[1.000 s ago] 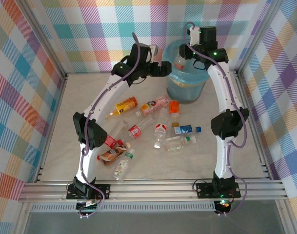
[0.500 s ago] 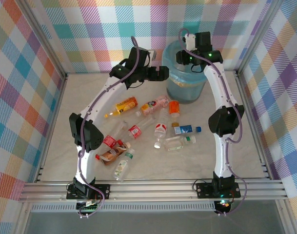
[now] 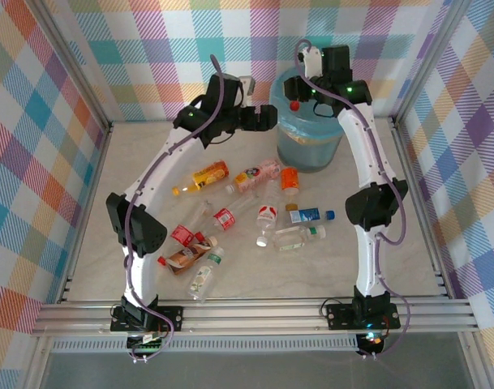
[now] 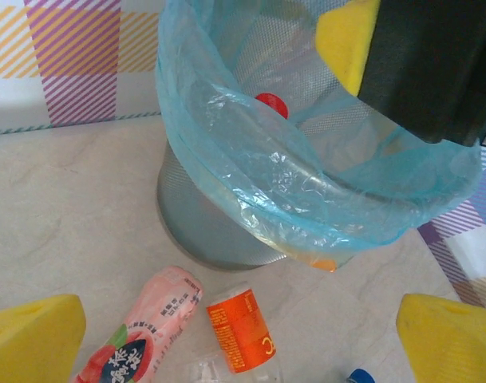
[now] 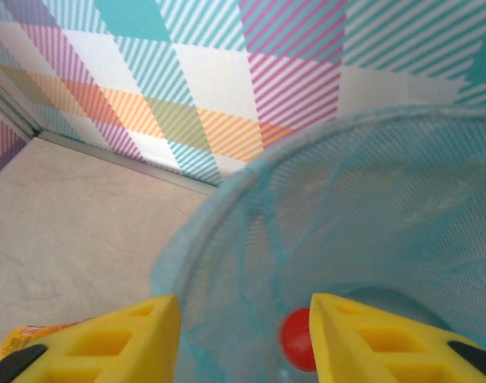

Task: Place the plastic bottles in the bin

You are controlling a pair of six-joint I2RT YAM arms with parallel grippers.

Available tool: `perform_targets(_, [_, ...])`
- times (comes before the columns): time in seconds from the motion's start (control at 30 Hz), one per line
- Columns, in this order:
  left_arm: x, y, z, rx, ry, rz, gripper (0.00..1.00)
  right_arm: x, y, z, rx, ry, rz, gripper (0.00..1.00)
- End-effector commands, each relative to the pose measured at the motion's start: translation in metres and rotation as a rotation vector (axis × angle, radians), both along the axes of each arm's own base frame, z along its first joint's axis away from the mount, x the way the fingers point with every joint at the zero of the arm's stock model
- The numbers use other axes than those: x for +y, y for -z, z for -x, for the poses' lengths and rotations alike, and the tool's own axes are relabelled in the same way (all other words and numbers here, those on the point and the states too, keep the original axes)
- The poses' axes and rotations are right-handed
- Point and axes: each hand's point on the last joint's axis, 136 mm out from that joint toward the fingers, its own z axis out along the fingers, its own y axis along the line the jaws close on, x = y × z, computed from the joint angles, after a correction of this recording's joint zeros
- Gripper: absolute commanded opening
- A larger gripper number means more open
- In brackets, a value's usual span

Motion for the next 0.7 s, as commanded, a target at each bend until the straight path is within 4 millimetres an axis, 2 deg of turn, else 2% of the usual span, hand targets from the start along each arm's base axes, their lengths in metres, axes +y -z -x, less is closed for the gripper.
perform_targets(0.0, [0.018,-0.029,0.013,-0.060,-0.018,-0.006,1.00,0.012,-0.080,0.033,-0.160,-0.050,-0.076,0.47])
perform_targets(0.27, [0.041,-0.040,0.039,-0.073,-0.038,-0.043,1.00,0.033,-0.135,0.080,-0.266,-0.115,-0.111,0.47])
perform_targets(0.37, [0.054,-0.035,0.056,-0.047,-0.043,-0.078,1.00,0.038,-0.151,0.101,-0.285,-0.138,-0.122,0.47])
perform_targets(0.5, [0.073,-0.016,0.088,0.032,-0.031,-0.145,0.99,0.050,-0.156,0.130,-0.269,-0.183,-0.123,0.47])
perform_targets(0.67, [0.101,0.010,0.135,0.114,-0.021,-0.223,0.98,0.069,-0.133,0.165,-0.175,-0.257,-0.131,0.47])
